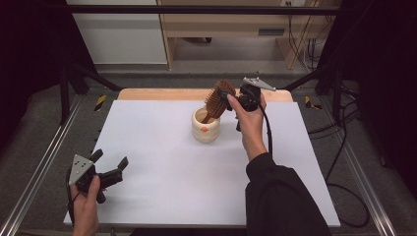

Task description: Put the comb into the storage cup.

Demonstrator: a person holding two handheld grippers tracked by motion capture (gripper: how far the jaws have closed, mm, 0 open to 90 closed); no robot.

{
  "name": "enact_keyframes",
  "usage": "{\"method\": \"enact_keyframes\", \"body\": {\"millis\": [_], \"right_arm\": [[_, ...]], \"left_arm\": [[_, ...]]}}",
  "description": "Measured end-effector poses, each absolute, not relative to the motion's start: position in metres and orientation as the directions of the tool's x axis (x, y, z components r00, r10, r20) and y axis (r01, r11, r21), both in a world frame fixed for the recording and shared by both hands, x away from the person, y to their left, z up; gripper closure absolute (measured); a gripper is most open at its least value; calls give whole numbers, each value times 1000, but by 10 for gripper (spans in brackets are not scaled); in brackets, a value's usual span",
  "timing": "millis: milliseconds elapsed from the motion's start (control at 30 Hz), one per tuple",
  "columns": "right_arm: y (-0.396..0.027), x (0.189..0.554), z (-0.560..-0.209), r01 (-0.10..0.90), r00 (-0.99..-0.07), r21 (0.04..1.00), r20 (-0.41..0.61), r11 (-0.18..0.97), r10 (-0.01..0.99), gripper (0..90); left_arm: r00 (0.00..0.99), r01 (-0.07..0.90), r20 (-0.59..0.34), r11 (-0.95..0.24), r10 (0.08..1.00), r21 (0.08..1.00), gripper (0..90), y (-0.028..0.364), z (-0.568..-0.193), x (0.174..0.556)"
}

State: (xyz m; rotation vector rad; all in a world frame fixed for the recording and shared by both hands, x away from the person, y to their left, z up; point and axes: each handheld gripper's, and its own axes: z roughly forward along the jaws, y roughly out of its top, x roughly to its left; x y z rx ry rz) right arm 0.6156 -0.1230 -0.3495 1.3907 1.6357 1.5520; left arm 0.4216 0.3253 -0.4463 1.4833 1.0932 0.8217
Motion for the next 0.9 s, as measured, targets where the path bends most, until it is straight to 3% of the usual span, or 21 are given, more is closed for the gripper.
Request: {"method": "enact_keyframes", "body": {"millis": [500,900], "right_arm": [[-140,603,-335,279,-351,954,205,-107,914,96],[-146,597,-330,248,-365,966,159,-69,917,64]], "left_arm": [[338,202,-67,-3,939,979,22,327,-447,423],[337,202,-63,-7,939,979,22,326,-447,424]]}}
